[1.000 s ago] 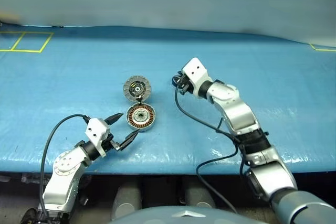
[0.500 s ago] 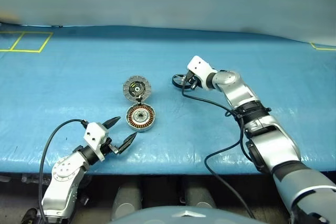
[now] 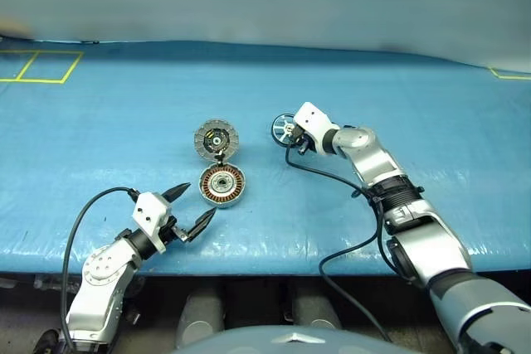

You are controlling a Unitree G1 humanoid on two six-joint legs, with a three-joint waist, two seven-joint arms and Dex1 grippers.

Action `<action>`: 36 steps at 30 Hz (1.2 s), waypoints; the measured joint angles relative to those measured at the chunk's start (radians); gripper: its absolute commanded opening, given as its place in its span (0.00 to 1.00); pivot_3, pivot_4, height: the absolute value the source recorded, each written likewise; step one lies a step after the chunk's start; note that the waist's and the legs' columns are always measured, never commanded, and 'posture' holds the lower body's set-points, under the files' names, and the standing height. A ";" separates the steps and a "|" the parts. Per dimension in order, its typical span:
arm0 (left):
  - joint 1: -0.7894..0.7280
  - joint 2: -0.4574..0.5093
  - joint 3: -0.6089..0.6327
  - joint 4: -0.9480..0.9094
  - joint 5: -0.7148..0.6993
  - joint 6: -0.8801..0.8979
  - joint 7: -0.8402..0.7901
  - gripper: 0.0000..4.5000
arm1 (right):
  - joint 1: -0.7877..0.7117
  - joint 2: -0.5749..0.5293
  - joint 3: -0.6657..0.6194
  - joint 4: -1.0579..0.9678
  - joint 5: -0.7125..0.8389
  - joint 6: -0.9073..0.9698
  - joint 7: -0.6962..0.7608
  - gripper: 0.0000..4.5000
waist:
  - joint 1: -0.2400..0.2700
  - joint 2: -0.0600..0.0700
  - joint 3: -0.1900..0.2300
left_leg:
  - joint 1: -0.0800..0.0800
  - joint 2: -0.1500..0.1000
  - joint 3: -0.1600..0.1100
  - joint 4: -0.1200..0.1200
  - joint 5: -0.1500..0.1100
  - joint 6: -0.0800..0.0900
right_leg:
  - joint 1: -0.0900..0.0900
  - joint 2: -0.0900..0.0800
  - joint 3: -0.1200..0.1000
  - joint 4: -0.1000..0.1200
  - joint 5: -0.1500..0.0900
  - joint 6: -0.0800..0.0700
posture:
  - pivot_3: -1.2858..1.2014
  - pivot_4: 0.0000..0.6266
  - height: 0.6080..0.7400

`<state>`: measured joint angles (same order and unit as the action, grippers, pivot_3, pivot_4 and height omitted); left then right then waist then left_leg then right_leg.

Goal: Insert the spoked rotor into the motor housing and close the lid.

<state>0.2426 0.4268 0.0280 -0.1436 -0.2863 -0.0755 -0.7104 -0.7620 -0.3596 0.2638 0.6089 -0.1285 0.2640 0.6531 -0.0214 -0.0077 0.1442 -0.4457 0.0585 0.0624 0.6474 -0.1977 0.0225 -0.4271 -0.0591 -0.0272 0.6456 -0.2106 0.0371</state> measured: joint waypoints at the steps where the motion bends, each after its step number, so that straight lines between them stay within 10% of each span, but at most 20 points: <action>1: -0.002 0.000 0.000 0.000 0.000 0.000 -0.002 1.00 | 0.004 0.001 0.000 -0.008 0.000 0.008 0.000 0.26 | 0.000 0.000 0.000 | 0.000 0.000 0.000 0.000 0.000 0.000 | 0.000 0.000 0.000 0.000 0.000 0.000 | 0.52 0.24 1.00; 10: -0.013 0.005 0.000 0.000 0.000 0.000 -0.010 1.00 | 0.013 0.020 -0.017 -0.002 0.001 0.027 -0.024 0.26 | -0.001 0.000 0.000 | 0.000 0.000 0.000 0.000 0.000 0.000 | 0.000 0.000 0.000 0.000 0.000 0.000 | 0.52 0.24 1.00; 14: -0.014 0.005 0.000 0.000 0.001 0.000 -0.009 1.00 | 0.003 0.037 -0.025 0.024 0.002 0.027 -0.028 0.00 | -0.001 0.000 0.000 | 0.000 0.000 0.000 0.000 0.000 0.000 | 0.000 0.000 0.000 0.000 0.000 0.000 | 0.52 0.24 1.00; 20: -0.001 0.006 0.000 -0.001 0.001 0.000 -0.006 1.00 | 0.025 0.044 -0.058 0.002 0.024 0.044 -0.044 0.00 | 0.001 0.000 0.000 | 0.000 0.000 0.000 0.000 0.000 0.000 | 0.000 0.000 0.000 0.000 0.000 0.000 | 0.52 0.24 1.00; 36: -0.004 0.010 0.004 -0.012 -0.018 0.007 -0.027 1.00 | 0.509 0.105 -0.270 -0.723 0.463 0.277 0.023 0.00 | 0.009 0.000 0.000 | 0.000 0.003 -0.002 0.001 0.000 0.000 | 0.000 0.000 0.000 0.000 -0.002 0.004 | 0.52 0.24 1.00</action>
<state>0.2390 0.4369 0.0319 -0.1557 -0.3040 -0.0680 -0.7379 -0.2530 -0.2542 -0.0064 -0.1146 0.3340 0.5413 0.6758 -0.0119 -0.0076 0.1442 -0.4454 0.0613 0.0601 0.6480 -0.1978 0.0222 -0.4275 -0.0592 -0.0271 0.6453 -0.2128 0.0411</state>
